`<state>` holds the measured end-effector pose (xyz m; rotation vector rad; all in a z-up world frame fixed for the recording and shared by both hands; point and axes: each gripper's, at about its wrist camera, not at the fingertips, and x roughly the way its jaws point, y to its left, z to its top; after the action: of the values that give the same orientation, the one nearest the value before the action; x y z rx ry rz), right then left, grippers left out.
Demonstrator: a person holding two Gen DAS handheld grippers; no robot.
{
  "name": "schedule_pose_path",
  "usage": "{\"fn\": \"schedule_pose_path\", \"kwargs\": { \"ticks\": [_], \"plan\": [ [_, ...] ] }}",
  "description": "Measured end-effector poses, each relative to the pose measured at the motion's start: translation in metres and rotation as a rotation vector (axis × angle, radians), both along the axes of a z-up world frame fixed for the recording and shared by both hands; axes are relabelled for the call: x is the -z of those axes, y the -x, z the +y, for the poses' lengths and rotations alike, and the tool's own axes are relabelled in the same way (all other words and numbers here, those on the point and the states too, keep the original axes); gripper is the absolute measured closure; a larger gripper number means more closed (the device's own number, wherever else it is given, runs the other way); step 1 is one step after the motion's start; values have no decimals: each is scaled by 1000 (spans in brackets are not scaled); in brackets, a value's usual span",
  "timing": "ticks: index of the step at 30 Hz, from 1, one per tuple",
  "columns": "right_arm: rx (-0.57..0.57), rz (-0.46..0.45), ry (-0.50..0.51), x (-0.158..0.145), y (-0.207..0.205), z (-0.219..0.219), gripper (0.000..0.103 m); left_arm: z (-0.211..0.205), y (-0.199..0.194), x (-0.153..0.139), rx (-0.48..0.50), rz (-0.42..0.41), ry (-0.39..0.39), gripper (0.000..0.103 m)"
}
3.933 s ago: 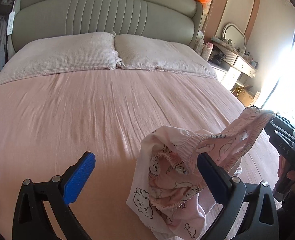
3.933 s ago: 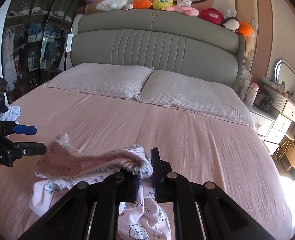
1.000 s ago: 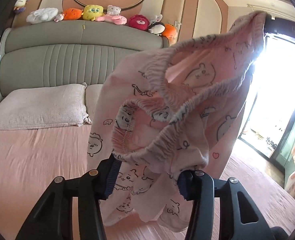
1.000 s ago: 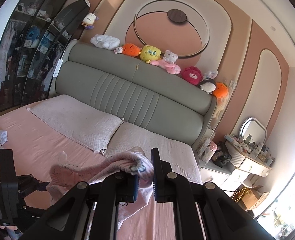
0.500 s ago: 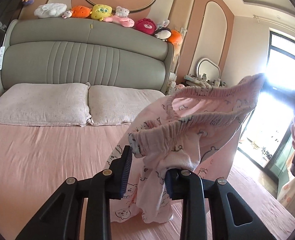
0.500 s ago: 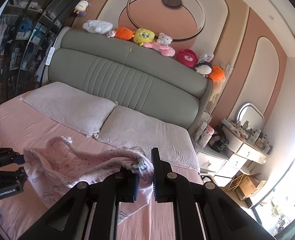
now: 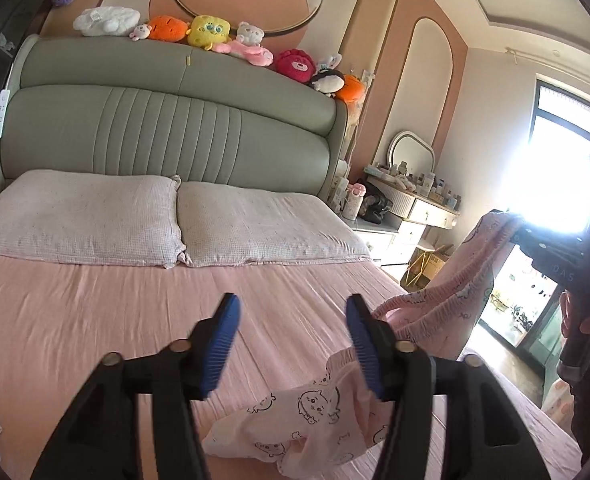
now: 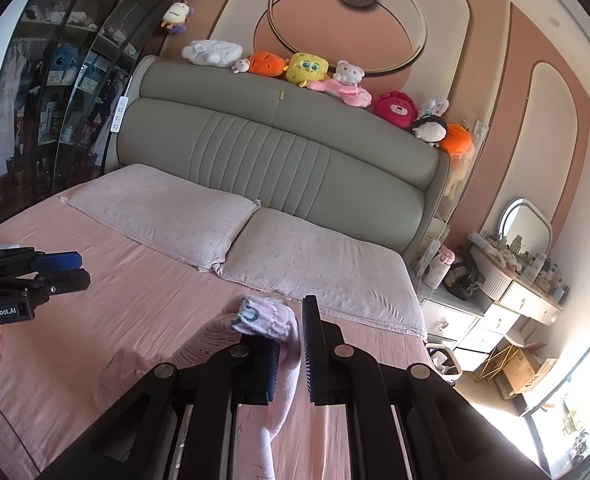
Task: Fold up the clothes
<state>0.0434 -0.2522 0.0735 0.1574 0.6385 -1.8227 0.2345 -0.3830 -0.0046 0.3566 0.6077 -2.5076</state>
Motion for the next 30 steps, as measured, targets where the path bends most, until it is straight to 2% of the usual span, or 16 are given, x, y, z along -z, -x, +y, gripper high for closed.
{"fn": "schedule_pose_path", "kwargs": {
  "ticks": [2,7,10,14,17,20,26,30],
  "plan": [
    [2,4,3,-2,-1,1,95,2,0,4,55,51,-33,15],
    [-9,-8,24,-7,-1,5,95,4,12,15,156,56,-92,15],
    [-31,-23,53,-12,-2,10,95,6,21,31,269,86,-163,15],
    [-60,-34,83,-20,-6,16,95,2,32,49,361,113,-263,15],
    [-83,-30,96,-24,-9,21,95,-5,34,58,417,166,-337,15],
    [-88,-52,104,-28,-9,23,95,-9,32,64,430,194,-369,15],
    [-94,-85,123,-36,-8,30,95,-3,38,69,384,158,-362,15],
    [-97,-97,123,-36,-9,32,95,6,43,68,389,196,-366,15]
  ]
}}
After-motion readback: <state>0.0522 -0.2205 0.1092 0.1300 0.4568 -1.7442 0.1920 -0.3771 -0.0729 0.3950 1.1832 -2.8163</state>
